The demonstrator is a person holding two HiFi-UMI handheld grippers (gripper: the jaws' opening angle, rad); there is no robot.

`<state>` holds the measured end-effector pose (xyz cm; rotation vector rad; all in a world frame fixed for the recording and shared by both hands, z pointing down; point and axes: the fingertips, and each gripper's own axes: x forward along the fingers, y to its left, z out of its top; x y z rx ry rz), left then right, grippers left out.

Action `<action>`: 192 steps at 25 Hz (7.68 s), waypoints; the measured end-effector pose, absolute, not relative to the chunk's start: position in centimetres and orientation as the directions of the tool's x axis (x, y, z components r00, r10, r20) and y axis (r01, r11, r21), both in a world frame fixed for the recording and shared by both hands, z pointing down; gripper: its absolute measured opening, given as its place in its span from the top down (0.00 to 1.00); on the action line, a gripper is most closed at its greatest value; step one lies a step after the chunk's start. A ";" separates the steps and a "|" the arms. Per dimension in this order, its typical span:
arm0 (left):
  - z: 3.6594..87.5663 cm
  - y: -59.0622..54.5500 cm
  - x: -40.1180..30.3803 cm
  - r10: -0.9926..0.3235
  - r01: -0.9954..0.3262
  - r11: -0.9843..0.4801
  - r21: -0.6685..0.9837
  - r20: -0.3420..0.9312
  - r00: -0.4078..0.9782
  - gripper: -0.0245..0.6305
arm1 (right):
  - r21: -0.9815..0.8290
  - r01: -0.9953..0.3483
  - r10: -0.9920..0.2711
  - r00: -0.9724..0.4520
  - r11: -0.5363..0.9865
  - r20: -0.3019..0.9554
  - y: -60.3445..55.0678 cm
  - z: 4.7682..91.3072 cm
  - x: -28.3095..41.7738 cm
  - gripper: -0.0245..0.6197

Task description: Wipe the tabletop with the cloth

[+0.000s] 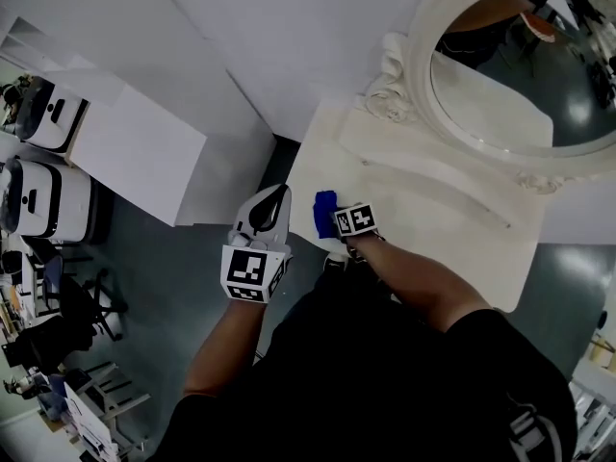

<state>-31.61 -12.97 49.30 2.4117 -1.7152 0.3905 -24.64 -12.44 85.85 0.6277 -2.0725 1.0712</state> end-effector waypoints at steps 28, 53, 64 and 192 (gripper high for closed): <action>48.6 -14.4 -4.5 -0.698 -0.723 -0.690 -0.022 0.281 0.658 0.95 | -0.388 -0.906 -0.347 -0.422 0.167 0.837 -8.4 86.0 9.9 0.90; 49.3 -12.3 11.3 -0.563 -0.583 -0.812 -0.013 0.277 0.778 0.95 | -0.273 -0.940 -0.424 -0.167 -0.204 0.890 1.1 85.8 37.7 0.90; 49.4 -11.7 14.1 -0.538 -0.557 -0.830 -0.012 0.279 0.796 0.95 | -0.234 -0.922 -0.438 -0.082 -0.307 0.895 5.2 85.5 44.5 0.90; 48.2 -16.2 13.3 -0.588 -0.614 -0.789 0.003 0.284 0.757 0.95 | -0.166 -0.982 -0.479 -0.105 -0.087 0.872 -22.1 76.3 45.4 0.90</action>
